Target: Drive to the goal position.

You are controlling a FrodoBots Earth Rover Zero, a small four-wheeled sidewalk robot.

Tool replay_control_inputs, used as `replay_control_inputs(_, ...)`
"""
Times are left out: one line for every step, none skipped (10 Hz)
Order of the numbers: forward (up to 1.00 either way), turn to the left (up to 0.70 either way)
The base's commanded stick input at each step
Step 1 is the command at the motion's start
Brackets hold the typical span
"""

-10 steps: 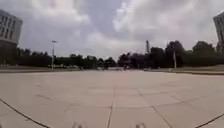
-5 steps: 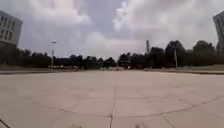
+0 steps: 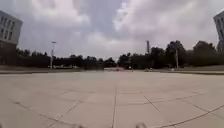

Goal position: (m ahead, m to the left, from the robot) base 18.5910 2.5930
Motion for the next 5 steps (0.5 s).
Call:
replay_control_inputs(0.60, 0.00)
replay_control_inputs(0.60, 0.00)
replay_control_inputs(0.60, 0.00)
replay_control_inputs(0.60, 0.00)
replay_control_inputs(0.60, 0.00)
